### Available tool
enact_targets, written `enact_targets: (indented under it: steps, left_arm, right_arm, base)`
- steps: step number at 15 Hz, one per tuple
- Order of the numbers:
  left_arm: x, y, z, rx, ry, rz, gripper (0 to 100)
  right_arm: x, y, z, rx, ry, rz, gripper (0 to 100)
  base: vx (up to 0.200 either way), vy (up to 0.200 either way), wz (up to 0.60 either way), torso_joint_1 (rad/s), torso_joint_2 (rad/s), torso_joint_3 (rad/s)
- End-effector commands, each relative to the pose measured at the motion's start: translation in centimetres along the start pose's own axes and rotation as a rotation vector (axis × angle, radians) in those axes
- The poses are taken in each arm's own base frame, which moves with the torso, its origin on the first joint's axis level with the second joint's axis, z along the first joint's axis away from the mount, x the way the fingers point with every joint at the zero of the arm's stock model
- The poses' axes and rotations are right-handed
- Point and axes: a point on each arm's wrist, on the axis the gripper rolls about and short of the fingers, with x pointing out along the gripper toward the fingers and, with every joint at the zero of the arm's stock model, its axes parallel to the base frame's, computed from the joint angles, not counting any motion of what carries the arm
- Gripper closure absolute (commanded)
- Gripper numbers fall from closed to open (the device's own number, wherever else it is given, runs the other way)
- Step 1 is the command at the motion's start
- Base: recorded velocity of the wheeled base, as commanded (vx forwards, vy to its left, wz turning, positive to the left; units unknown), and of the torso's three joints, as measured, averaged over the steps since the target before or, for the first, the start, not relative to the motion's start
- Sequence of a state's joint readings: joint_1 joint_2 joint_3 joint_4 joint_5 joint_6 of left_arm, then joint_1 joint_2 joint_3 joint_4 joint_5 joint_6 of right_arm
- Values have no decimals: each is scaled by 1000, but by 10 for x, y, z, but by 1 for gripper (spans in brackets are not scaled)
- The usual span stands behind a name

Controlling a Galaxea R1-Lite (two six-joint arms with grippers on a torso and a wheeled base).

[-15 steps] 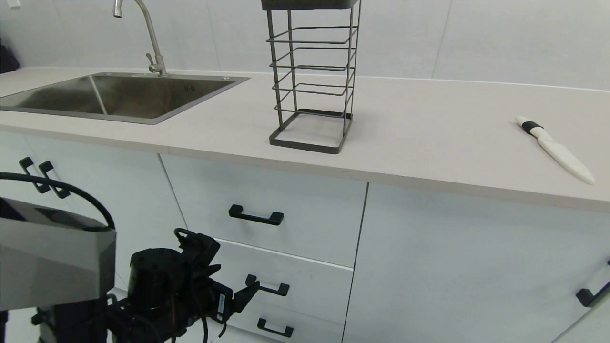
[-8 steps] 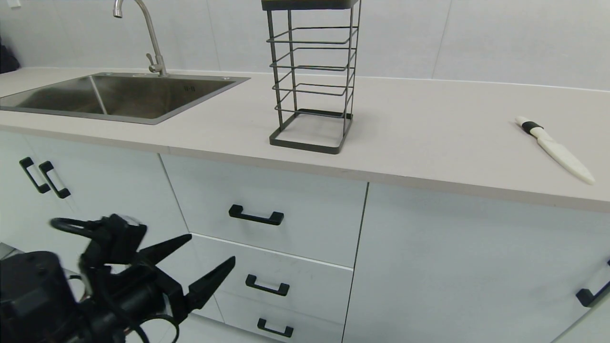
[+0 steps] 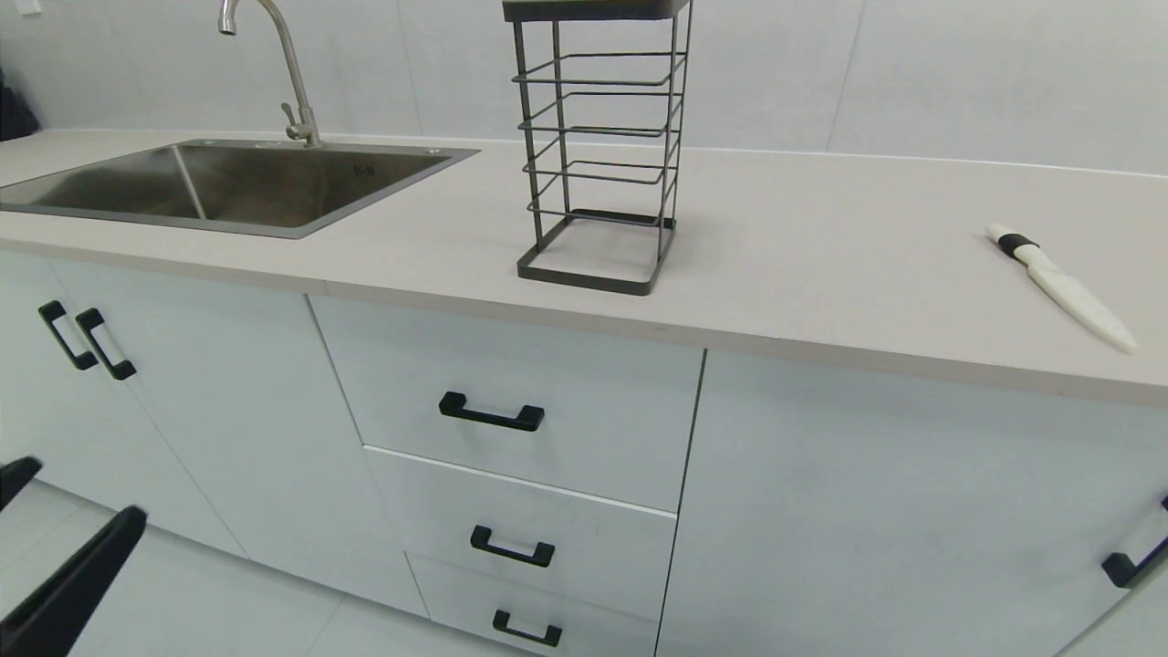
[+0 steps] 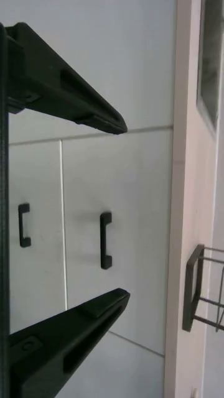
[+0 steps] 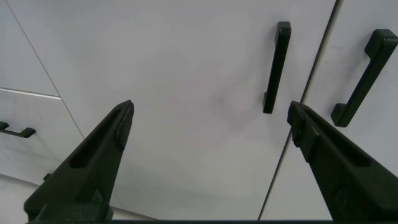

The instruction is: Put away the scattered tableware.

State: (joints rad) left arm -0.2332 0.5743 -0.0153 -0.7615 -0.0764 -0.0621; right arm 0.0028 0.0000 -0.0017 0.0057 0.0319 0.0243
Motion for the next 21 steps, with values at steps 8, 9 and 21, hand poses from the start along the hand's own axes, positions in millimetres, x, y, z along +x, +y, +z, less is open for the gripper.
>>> enact_targets:
  steps: [8,9,21]
  left_arm:
    - [-72,-7,-61,163,153,241,0]
    - [-73,-6,-66,125,200,247,0]
    - [-73,-6,-66,83,194,276,0]
  right_arm:
    - [0,0,0,0,2,1,0]
    - [0,0,0,0,2,1,0]
    - [0,0,0,-1,2,1,0]
  base:
    - [0,0,0,0,0,0]
    - [0,0,0,0,0,0]
    - [0,0,-300,1,2,0]
